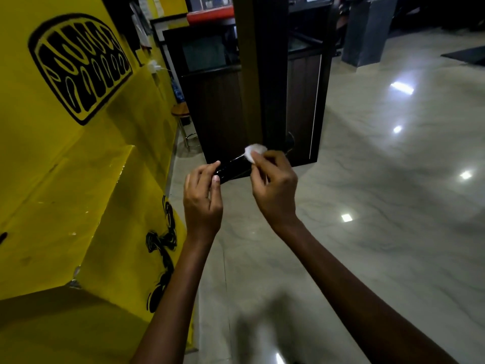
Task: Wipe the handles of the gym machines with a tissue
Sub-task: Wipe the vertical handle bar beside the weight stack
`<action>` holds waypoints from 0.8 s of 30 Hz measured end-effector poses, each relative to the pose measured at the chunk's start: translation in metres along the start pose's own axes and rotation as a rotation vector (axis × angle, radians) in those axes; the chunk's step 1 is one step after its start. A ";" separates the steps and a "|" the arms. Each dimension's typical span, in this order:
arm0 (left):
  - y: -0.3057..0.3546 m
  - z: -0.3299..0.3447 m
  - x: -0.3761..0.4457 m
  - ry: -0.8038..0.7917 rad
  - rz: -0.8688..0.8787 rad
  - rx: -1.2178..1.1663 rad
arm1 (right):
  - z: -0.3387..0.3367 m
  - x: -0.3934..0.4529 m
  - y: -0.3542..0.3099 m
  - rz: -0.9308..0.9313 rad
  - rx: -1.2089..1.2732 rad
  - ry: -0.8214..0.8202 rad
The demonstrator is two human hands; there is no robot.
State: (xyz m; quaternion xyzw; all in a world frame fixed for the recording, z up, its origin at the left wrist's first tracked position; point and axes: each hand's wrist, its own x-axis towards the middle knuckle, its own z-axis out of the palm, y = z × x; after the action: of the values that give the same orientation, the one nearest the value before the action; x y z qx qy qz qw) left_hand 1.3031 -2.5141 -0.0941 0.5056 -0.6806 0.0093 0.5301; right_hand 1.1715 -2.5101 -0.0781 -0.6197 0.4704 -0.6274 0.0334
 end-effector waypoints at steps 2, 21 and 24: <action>0.001 0.000 0.000 0.000 -0.008 0.002 | 0.004 0.009 -0.003 0.000 -0.086 -0.071; 0.001 0.004 -0.002 0.024 0.001 0.017 | -0.001 0.015 0.015 -0.361 -0.483 -0.158; 0.000 0.004 -0.001 0.028 0.000 0.024 | -0.004 0.000 0.025 -0.345 -0.444 -0.135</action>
State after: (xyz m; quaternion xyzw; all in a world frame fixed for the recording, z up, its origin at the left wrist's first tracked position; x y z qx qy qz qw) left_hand 1.3002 -2.5156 -0.0961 0.5118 -0.6728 0.0244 0.5337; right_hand 1.1547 -2.5222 -0.0933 -0.7230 0.4807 -0.4628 -0.1789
